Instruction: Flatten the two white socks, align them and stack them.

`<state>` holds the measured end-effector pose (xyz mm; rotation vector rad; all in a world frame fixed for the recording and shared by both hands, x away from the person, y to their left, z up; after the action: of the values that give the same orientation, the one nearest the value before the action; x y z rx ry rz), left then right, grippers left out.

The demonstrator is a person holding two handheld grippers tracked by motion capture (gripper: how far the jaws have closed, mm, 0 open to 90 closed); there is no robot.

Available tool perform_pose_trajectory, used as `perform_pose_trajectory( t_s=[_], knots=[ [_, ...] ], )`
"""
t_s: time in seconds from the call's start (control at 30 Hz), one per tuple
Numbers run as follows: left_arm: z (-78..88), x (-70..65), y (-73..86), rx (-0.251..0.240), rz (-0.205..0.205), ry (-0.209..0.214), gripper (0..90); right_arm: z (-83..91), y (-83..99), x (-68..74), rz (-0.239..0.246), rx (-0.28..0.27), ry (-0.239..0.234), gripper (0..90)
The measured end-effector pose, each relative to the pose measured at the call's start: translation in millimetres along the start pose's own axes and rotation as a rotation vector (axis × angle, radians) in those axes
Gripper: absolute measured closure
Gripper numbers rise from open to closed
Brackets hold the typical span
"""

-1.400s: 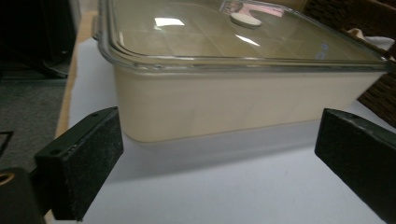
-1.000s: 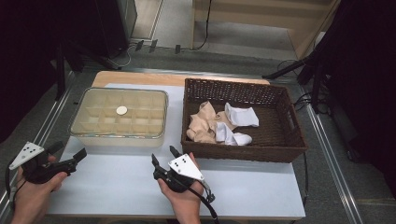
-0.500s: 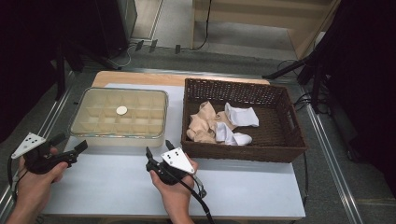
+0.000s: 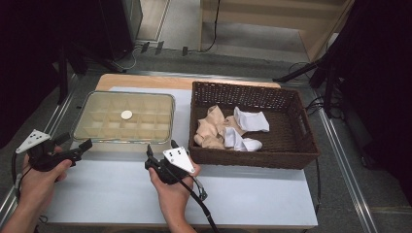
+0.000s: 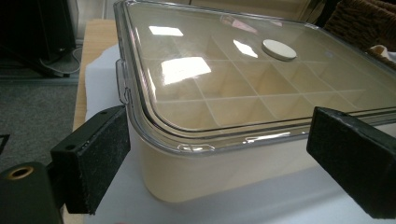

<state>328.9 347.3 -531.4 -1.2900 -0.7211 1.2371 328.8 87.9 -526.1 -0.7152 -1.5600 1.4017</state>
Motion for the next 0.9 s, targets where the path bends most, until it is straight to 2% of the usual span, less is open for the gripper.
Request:
perform_pose_trajectory(
  t_s=[0.33, 0.4, 0.53, 0.6, 0.7, 0.73, 0.9],
  knots=[
    [-9.6, 4.1, -2.4, 0.024, -0.004, 0.006, 7.6, -18.9, -0.6, -5.4, -0.032, -0.026, 0.105, 20.9],
    [-10.6, 5.1, -5.3, 0.018, -0.006, 0.004, 7.6, -21.0, -0.8, -5.2, -0.030, -0.028, 0.109, 20.3],
    [-13.0, 7.4, -7.7, 0.022, -0.005, -0.001, 7.6, -28.7, -0.6, -5.5, -0.055, -0.032, 0.124, 20.2],
    [-14.9, 9.4, -6.8, 0.029, 0.004, -0.004, 7.6, -33.7, 2.6, -8.0, -0.047, -0.026, 0.133, 20.2],
    [-18.8, 12.9, -3.6, 0.049, 0.013, -0.011, 7.6, -37.0, 5.8, -10.3, -0.055, -0.017, 0.132, 20.3],
    [-20.2, 13.6, -3.0, 0.050, 0.019, -0.010, 7.6, -38.1, 6.5, -10.8, -0.068, -0.016, 0.130, 20.3],
    [-24.8, 14.2, -2.4, 0.051, 0.042, 0.001, 7.7, -42.2, 6.7, -9.1, -0.069, -0.026, 0.119, 21.2]
  ],
)
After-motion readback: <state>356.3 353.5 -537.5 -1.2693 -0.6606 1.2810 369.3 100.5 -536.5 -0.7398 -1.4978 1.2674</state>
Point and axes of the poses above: each handheld gripper's, and its own axes: z roughly backward along the jaws, y roughly out of its underside, x roughly to its left, the point moved 10 cm from there along -z, roughly forward along the jaws, and after that the axes turned 12 degrees about -x, right-handed, at the moved point
